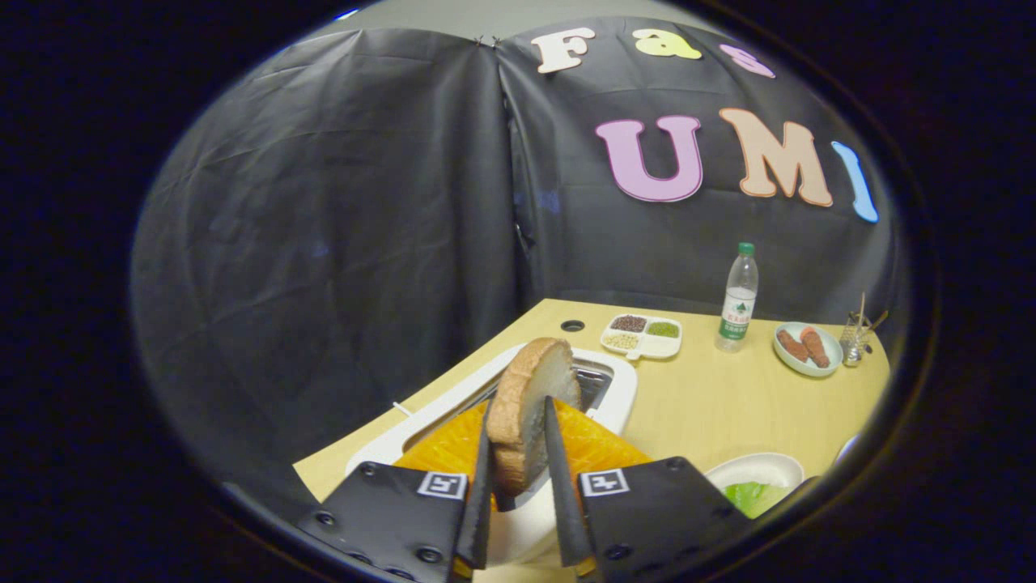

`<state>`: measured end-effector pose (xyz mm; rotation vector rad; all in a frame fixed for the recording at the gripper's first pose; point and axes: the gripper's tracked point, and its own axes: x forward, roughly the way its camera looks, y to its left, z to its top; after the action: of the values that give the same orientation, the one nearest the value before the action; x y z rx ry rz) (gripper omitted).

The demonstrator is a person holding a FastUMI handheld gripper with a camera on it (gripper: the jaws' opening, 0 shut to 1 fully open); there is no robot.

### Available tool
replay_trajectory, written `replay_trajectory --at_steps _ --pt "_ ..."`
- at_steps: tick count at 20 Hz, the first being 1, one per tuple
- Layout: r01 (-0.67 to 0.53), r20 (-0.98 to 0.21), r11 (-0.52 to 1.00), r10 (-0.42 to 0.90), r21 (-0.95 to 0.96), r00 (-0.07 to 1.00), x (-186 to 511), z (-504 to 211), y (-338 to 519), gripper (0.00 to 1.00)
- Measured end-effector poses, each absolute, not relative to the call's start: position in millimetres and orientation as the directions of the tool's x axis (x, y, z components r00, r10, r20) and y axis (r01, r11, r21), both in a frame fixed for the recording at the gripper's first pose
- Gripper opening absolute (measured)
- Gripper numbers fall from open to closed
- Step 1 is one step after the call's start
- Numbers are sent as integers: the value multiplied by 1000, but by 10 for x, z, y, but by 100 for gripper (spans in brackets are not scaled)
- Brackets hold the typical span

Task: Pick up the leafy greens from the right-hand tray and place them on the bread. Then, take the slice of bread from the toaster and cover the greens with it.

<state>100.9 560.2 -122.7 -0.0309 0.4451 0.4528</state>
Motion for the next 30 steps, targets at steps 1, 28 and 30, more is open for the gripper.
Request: replay_trajectory --at_steps 1,28,30 --pt "-431 -426 900 418 70 803 997 -1231 5606 31" --pt "-435 -163 860 485 267 859 836 -234 5368 11" --pt "-426 -113 855 474 295 873 759 -51 5192 11"
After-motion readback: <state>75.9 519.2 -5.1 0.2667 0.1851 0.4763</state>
